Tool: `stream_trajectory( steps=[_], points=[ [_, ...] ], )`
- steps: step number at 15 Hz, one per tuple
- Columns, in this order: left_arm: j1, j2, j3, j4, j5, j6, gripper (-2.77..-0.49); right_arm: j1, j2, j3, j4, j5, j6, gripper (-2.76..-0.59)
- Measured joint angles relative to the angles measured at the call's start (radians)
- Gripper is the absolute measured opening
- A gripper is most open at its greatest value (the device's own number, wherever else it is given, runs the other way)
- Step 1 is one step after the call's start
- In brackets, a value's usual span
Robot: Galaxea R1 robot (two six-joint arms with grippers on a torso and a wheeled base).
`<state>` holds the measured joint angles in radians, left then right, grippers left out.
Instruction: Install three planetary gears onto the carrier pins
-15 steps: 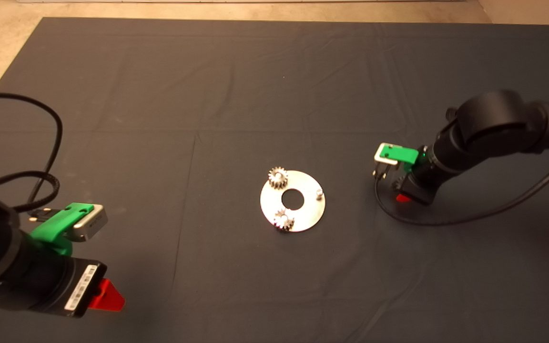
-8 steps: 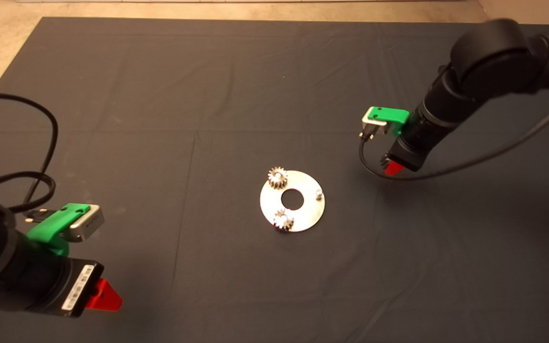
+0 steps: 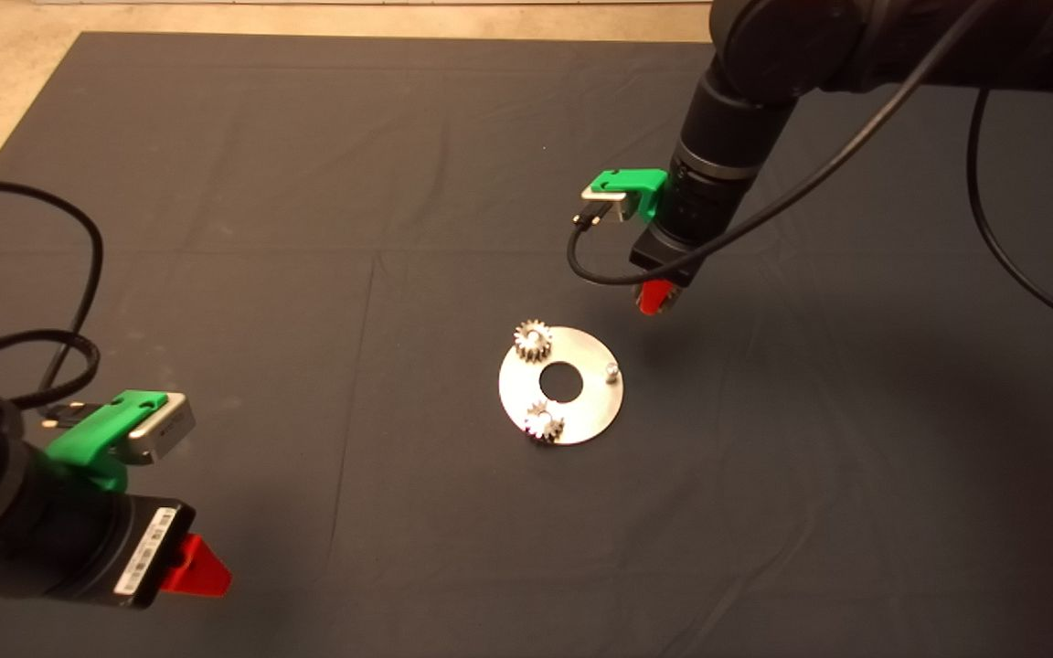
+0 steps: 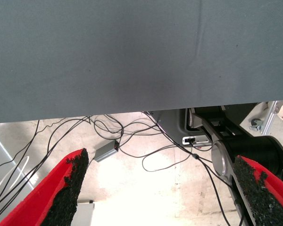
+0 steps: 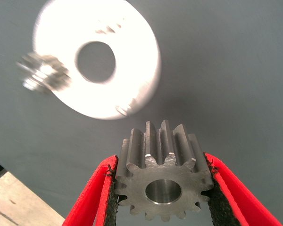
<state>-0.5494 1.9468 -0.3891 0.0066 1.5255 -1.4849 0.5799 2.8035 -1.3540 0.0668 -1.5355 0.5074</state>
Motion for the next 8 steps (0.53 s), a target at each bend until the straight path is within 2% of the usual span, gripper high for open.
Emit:
stream_trajectory(
  steps=[3,6,8],
  points=[
    [0.0,-0.012,0.0,0.0,0.0,0.0,-1.08,-0.003,0.05,-0.008,0.015,0.017,0.0,-2.25],
    [0.0,-0.014,0.0,0.0,0.0,0.0,-1.08,-0.009,0.05,-0.024,0.018,0.004,0.0,-2.26],
    [0.0,-0.015,0.0,0.0,0.0,0.0,-1.08,-0.024,0.05,-0.014,0.017,0.006,0.0,-2.26]
  ],
)
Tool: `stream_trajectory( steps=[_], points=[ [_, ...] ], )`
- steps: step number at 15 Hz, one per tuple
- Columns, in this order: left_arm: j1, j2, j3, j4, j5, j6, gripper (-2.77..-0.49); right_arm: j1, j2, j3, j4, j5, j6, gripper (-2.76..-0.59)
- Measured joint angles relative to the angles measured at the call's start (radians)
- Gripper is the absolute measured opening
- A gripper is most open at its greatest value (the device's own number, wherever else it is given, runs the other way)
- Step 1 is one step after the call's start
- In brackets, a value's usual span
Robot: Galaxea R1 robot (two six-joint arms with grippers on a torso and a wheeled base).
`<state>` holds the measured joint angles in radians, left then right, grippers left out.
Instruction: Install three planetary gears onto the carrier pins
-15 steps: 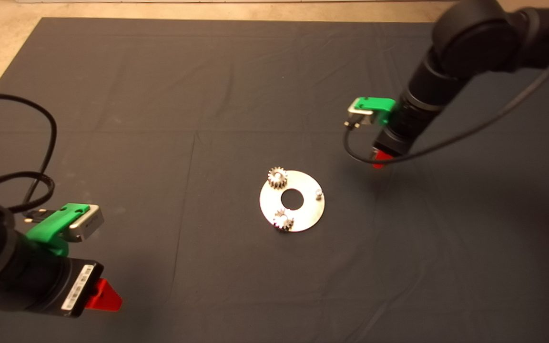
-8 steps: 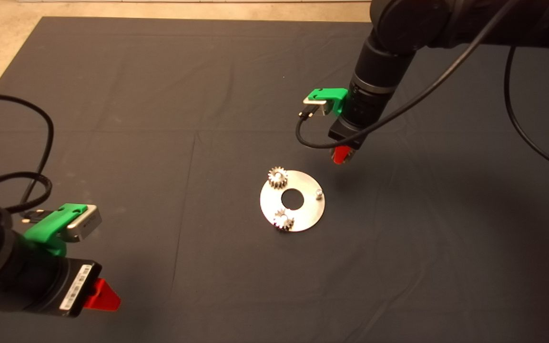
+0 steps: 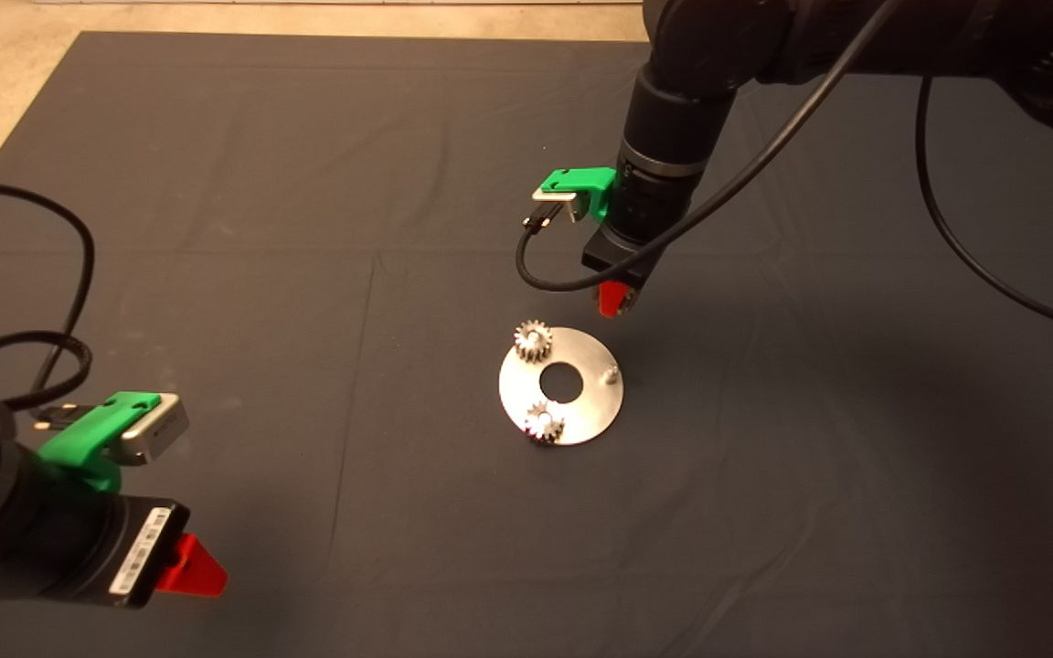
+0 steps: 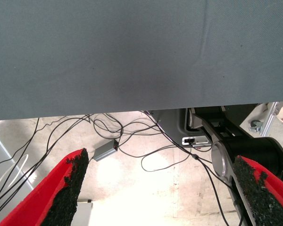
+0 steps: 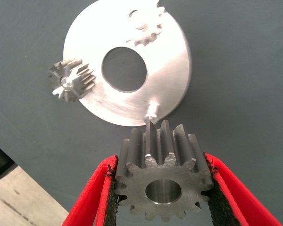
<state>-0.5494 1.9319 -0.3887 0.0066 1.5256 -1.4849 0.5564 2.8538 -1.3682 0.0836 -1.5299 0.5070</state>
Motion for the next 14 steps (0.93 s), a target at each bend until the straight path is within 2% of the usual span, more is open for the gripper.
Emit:
stream_trajectory(
  steps=[2,5,8,12,14],
  points=[
    [0.0,-0.004,0.001,0.0,0.0,0.0,-1.08,-0.028,0.0,0.04,-0.011,0.0,0.0,-2.26],
    [0.0,-0.004,0.001,0.0,0.0,0.0,-1.08,-0.064,0.003,0.097,-0.063,0.001,-0.001,-2.26],
    [0.0,-0.008,0.005,0.0,0.0,0.0,-1.08,-0.074,0.002,0.114,-0.097,0.001,-0.01,-2.26],
    [0.0,-0.023,0.011,-0.003,0.0,0.0,-1.08,-0.078,-0.011,0.126,-0.125,0.001,-0.047,-2.26],
    [0.0,-0.024,0.012,-0.003,0.0,0.0,-1.08,-0.088,-0.019,0.126,-0.163,0.0,-0.067,-2.26]
  ],
)
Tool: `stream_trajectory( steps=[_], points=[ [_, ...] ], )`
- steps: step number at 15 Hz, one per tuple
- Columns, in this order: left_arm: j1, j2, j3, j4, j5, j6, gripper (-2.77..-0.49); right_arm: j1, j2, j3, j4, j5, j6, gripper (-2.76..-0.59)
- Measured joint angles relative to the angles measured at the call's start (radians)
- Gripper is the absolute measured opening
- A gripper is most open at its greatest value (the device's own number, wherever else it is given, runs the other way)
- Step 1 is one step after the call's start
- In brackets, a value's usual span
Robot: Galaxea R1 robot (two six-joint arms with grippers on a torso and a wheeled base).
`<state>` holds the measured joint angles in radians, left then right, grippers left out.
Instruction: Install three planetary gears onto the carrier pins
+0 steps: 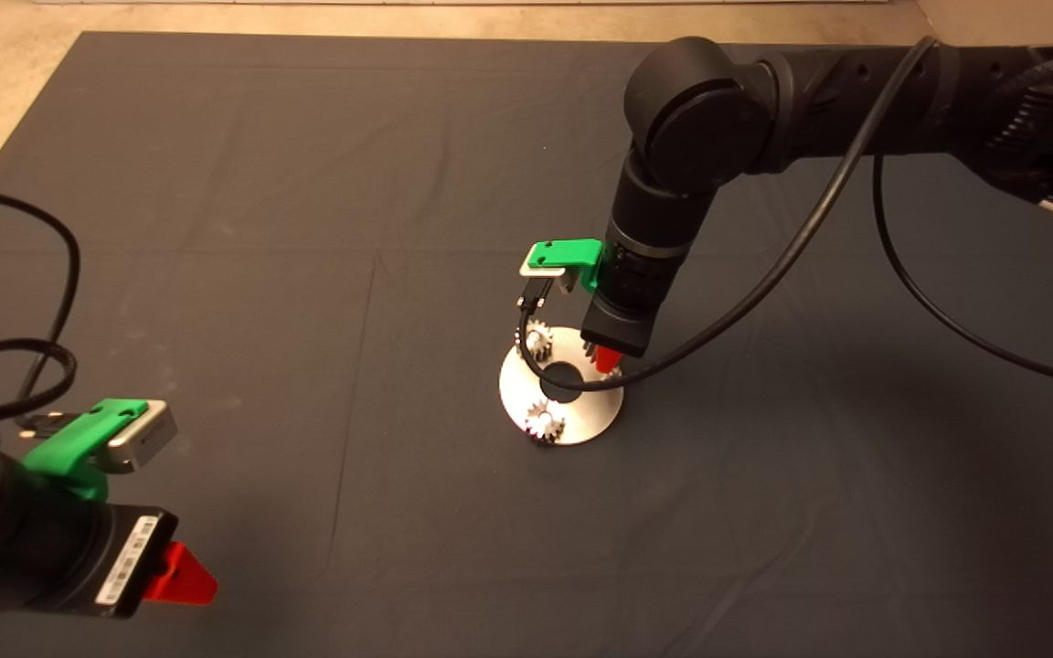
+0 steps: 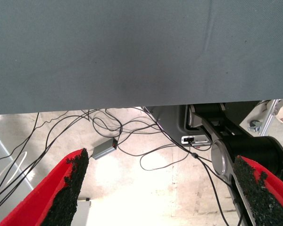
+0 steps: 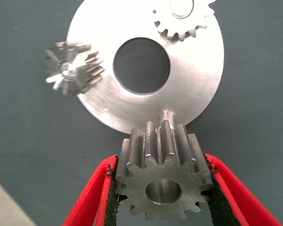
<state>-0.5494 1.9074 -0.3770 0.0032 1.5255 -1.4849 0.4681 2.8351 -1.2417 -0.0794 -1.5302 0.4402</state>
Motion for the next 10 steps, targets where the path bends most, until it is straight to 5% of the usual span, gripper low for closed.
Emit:
stream_trajectory(
  steps=[10],
  points=[
    [0.0,-0.008,0.002,-0.002,0.0,0.0,-1.08,-0.061,-0.015,0.002,-0.082,0.0,-0.051,-2.26]
  ],
)
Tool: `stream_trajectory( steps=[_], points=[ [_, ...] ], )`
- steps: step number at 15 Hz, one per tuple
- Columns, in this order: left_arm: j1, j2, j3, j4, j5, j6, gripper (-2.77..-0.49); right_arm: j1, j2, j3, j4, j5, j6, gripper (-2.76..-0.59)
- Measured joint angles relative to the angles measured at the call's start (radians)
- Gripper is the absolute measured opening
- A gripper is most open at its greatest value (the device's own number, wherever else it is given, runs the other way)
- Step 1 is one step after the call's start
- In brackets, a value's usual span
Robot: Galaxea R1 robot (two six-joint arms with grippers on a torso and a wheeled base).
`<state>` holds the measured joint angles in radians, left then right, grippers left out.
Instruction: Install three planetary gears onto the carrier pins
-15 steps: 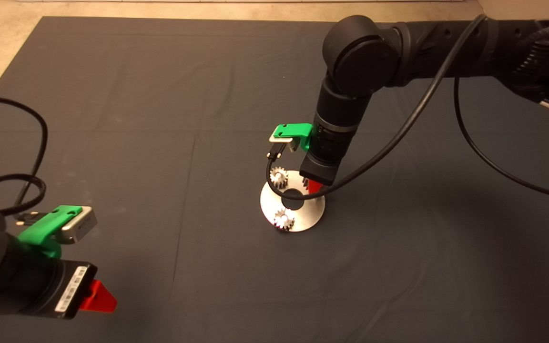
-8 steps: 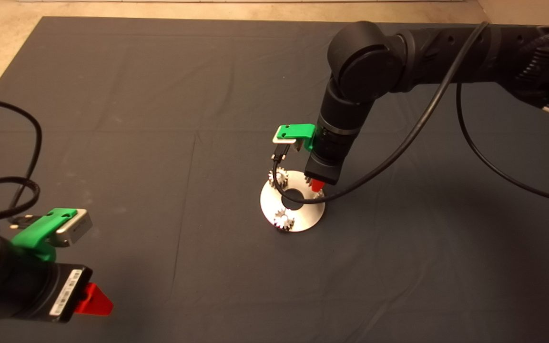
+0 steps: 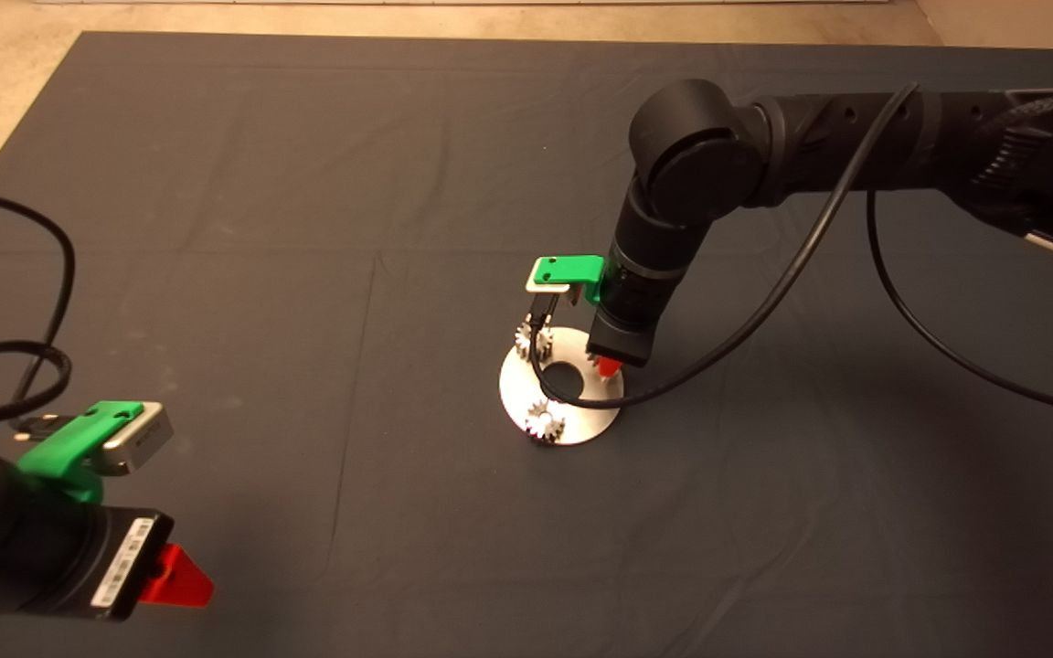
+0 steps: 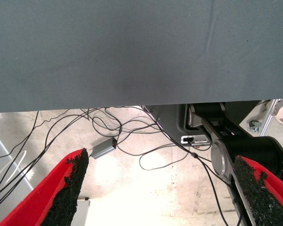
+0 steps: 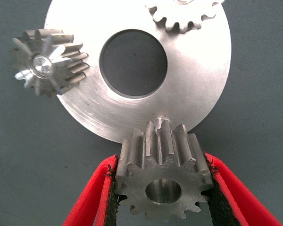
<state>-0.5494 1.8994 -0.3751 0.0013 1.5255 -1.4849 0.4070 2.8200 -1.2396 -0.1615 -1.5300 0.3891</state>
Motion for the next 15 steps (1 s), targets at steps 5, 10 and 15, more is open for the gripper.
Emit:
stream_trajectory(
  steps=[5,10,15],
  points=[
    [0.0,-0.002,0.0,-0.001,0.0,0.0,-1.08,-0.011,-0.02,0.0,-0.031,0.001,-0.015,-2.26],
    [0.0,-0.002,0.0,-0.001,0.0,0.0,-1.08,-0.033,-0.026,0.0,-0.044,-0.001,-0.023,-2.26],
    [0.0,-0.002,0.0,-0.001,0.0,0.0,-1.08,-0.033,-0.026,0.0,-0.047,0.0,-0.025,-2.26]
  ],
)
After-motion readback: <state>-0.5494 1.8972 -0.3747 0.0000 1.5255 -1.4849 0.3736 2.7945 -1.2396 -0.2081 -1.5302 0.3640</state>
